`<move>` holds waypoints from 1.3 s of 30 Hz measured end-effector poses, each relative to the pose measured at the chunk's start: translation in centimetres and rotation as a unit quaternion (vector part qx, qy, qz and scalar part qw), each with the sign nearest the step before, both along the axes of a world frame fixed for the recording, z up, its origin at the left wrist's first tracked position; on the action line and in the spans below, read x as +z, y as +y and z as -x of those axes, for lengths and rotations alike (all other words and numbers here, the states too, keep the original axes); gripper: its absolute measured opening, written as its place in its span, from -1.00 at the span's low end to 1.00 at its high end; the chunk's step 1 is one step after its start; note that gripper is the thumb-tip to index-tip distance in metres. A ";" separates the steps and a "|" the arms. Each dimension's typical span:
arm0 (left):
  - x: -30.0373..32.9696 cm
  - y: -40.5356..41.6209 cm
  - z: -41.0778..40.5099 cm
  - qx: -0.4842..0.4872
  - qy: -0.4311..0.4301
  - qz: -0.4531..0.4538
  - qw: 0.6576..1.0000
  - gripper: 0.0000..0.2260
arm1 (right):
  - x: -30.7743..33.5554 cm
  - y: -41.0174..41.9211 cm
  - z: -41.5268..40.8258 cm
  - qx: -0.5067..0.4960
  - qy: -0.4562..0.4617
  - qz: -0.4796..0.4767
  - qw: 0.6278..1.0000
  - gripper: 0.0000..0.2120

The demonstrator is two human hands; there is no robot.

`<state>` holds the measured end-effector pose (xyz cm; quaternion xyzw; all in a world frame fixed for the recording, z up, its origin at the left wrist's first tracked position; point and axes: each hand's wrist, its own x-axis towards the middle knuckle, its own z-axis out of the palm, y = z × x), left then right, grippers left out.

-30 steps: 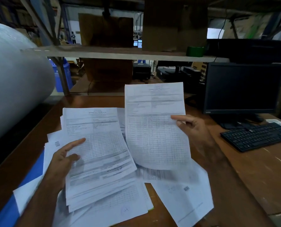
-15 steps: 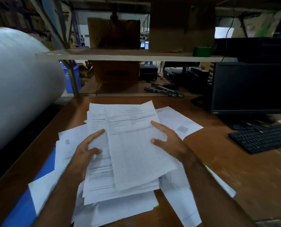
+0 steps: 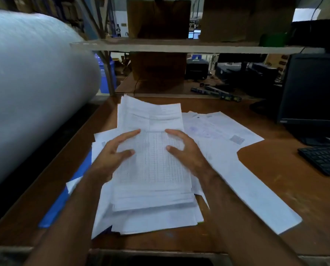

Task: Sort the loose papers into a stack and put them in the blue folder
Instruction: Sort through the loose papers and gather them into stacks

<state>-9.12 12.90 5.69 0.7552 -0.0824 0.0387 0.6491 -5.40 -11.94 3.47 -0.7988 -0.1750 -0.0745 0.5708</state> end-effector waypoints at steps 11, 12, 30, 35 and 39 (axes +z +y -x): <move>3.4 14.8 1.0 0.293 -0.116 0.127 0.940 -0.40 | -2.0 3.8 -1.0 0.128 0.036 0.427 0.894 -0.11; 2.7 14.8 1.3 0.283 -0.101 0.122 0.946 -0.40 | -3.2 4.1 -0.5 0.138 0.053 0.472 0.869 -0.06; -5.5 14.3 2.1 0.210 0.006 0.134 0.968 -0.47 | -3.9 4.0 -2.6 -0.050 0.008 0.461 0.886 -0.19; -5.6 14.4 1.8 0.197 0.015 0.113 0.974 -0.49 | -4.2 8.0 -4.7 0.007 0.047 0.519 0.854 -0.02; -5.5 14.9 1.4 0.189 0.009 0.100 0.977 -0.50 | -4.5 6.1 -6.3 -0.046 0.107 0.563 0.818 0.00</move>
